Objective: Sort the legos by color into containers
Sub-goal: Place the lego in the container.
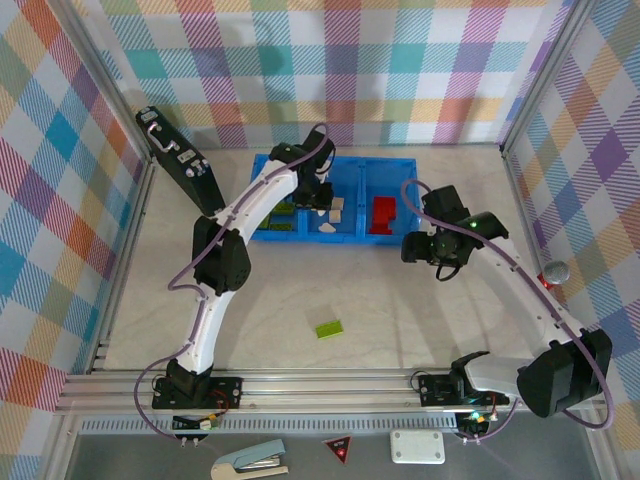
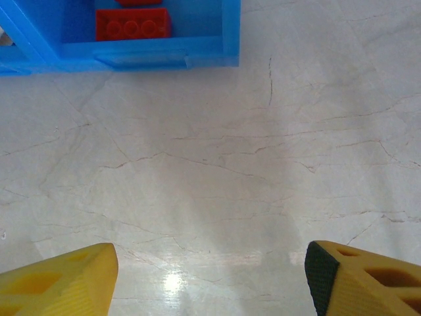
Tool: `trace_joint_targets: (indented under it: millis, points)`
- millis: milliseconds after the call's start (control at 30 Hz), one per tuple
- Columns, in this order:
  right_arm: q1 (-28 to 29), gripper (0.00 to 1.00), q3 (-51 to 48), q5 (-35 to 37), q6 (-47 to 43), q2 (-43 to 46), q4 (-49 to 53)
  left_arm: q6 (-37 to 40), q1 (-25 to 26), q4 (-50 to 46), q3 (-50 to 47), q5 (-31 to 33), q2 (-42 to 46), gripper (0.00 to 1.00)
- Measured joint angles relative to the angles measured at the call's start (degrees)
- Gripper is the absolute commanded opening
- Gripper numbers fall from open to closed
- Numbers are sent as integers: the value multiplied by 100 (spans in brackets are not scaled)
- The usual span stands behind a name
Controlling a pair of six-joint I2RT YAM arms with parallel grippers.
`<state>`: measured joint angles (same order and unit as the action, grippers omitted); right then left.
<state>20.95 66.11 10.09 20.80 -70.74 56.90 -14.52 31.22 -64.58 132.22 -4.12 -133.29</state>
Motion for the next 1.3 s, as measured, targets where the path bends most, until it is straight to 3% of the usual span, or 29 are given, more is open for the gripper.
trace_joint_targets:
  millis: [733, 1133, 1300]
  points:
    - [0, 76, -168, -2, 0, 192, 20, -85, 197, 13, 4, 184, -380, 35]
    - [0, 76, -184, -138, 24, 195, -28, -105, 214, 20, -35, 179, -332, 35]
    - [0, 76, -195, -179, 44, 190, -57, -92, 284, 42, -568, 162, 116, 35]
